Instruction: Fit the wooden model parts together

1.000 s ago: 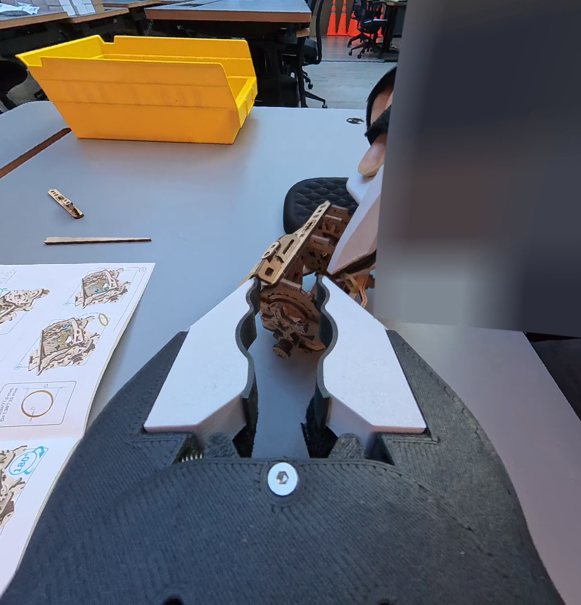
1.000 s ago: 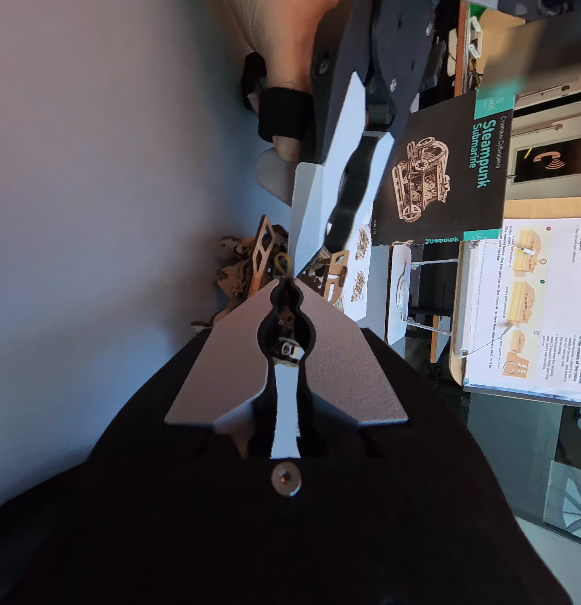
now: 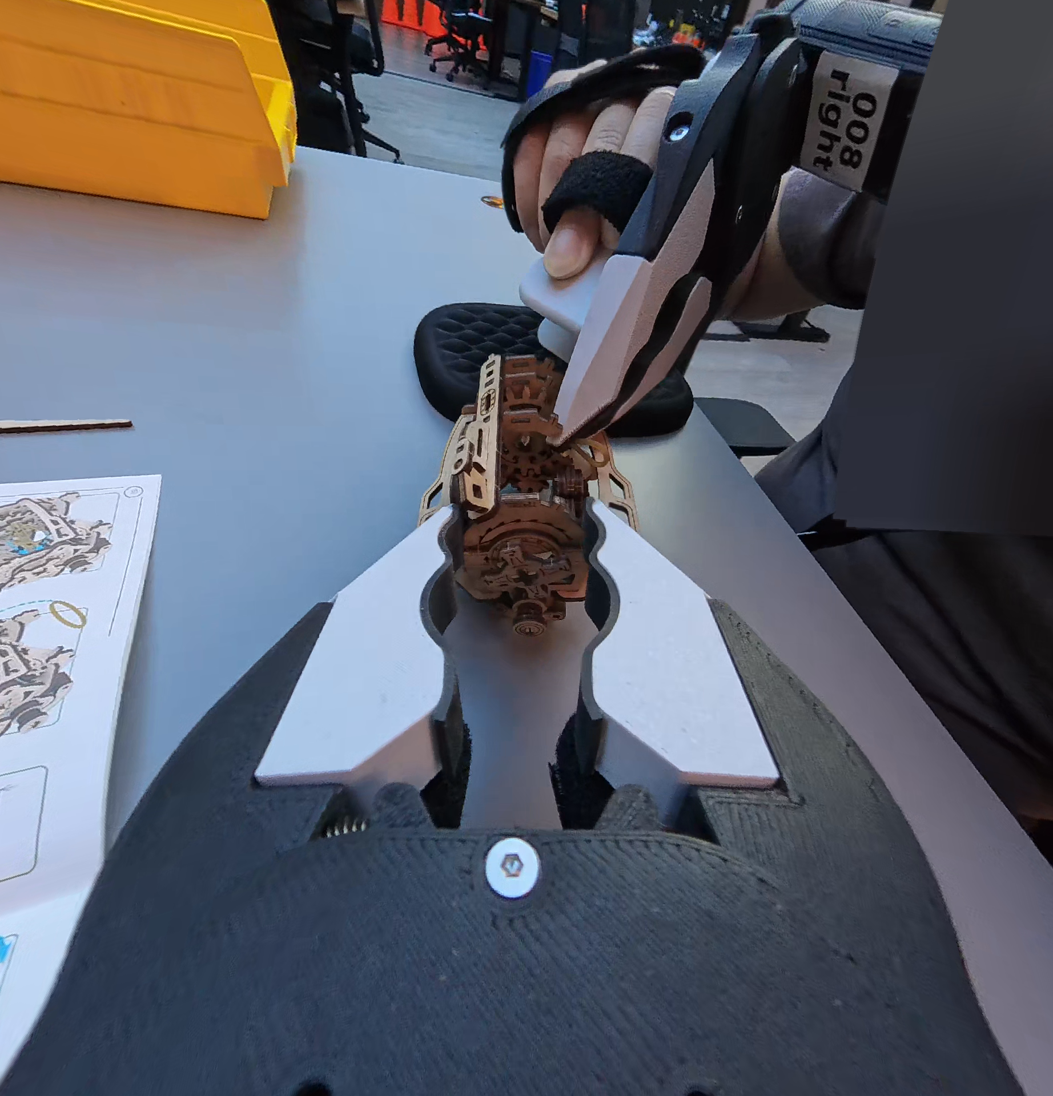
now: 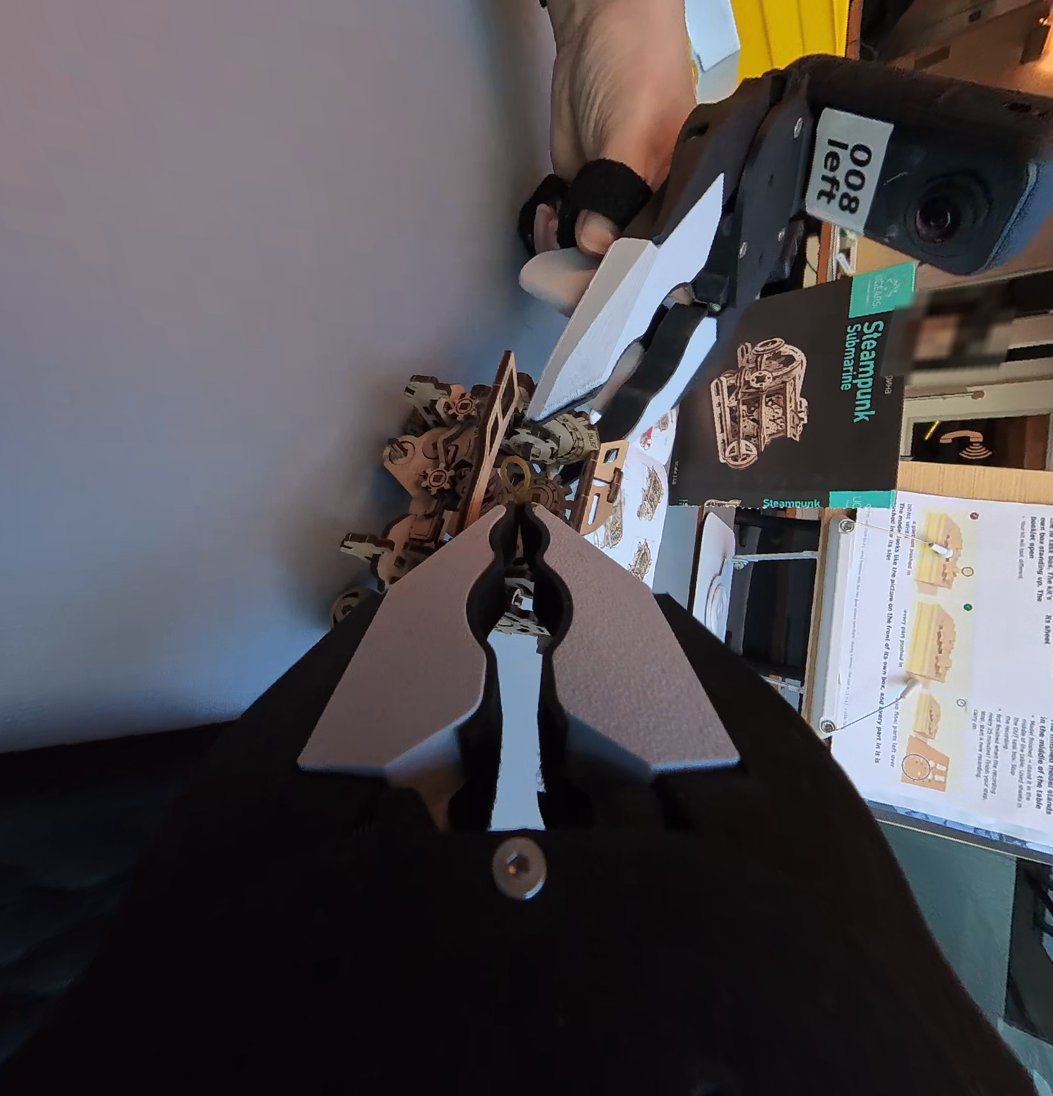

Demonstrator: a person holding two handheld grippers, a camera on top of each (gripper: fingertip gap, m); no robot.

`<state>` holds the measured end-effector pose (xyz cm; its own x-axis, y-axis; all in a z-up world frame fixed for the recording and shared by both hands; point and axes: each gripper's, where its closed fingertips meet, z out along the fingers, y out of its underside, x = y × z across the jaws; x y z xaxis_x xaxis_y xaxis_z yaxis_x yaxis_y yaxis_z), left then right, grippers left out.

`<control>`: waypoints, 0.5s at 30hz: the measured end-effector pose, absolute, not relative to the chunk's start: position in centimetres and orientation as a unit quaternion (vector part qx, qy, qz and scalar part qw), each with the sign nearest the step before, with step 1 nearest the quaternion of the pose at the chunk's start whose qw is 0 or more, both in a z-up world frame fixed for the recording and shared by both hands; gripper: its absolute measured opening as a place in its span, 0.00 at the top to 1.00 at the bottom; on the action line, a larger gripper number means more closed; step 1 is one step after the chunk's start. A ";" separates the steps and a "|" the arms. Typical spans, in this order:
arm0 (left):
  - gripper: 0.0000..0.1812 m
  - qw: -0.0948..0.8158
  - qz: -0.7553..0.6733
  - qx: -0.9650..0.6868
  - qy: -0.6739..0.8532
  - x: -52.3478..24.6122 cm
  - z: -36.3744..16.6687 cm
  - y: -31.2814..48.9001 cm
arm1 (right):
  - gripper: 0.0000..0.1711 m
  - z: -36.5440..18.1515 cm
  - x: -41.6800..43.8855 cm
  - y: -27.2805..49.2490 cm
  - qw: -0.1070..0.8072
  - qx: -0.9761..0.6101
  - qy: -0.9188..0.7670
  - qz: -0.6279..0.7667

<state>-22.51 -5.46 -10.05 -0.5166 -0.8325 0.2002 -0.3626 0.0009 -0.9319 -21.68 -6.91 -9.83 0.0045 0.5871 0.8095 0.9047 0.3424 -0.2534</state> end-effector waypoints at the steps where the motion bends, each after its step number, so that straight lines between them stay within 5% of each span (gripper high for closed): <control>1: 0.79 0.217 -0.550 -0.446 0.672 -22.5 -10.1 -5.6 | 1.00 -9.9 -21.7 -7.1 0.449 -0.545 -0.688 -0.169; 15: 0.79 0.301 -0.504 -0.454 0.671 -21.9 -10.1 -7.0 | 1.00 -10.1 -21.4 -8.6 0.435 -0.565 -0.684 -0.156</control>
